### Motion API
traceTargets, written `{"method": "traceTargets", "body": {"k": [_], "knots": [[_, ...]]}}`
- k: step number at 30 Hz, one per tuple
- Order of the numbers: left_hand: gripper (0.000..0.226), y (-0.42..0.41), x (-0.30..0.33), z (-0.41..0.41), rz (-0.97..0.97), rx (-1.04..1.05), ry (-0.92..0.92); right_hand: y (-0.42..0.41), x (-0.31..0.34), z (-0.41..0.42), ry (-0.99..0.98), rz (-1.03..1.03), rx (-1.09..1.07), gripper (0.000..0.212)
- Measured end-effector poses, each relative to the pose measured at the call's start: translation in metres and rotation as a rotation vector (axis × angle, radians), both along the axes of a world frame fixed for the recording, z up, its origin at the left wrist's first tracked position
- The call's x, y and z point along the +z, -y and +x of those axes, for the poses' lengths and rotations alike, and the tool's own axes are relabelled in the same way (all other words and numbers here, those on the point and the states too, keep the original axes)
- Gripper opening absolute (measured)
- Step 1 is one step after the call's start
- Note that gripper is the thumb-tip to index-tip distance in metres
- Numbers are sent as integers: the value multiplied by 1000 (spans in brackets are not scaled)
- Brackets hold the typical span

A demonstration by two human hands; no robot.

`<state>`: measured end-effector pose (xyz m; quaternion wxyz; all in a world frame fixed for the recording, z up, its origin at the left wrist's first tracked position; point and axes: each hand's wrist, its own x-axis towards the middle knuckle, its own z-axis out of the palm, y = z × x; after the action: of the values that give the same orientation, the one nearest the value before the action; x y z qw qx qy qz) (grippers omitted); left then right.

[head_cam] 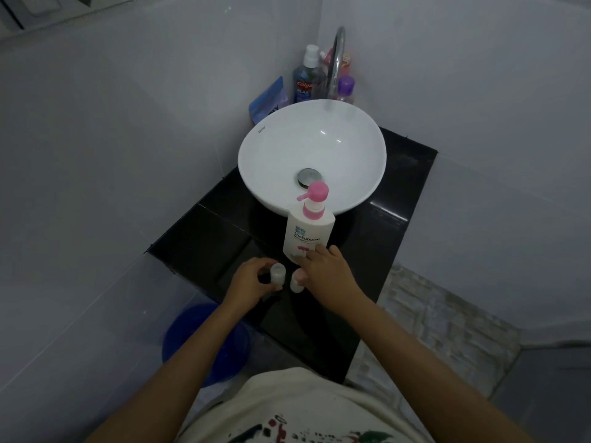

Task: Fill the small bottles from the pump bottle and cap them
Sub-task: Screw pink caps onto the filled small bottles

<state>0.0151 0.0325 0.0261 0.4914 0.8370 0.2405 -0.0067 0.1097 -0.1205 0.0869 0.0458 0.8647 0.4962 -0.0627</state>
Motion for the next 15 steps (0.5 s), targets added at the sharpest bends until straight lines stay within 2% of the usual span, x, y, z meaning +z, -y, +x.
{"method": "traceTargets", "body": {"k": [3,6,9,12,15], "knots": [[36,1,-2,2,-25,-6,15,6,4,3,-20,81,-61,39],[35,0,-2,-2,-54,-2,16,17,13,5,-84,165,-144,39],[36,0,6,-9,-105,58,33,42,12,13,-132,258,-341,38],[41,2,22,-17,-178,124,78,72,-3,19,-220,172,-485,40],[45,3,38,-26,-202,145,97,89,-20,16,-265,41,-540,35]]}}
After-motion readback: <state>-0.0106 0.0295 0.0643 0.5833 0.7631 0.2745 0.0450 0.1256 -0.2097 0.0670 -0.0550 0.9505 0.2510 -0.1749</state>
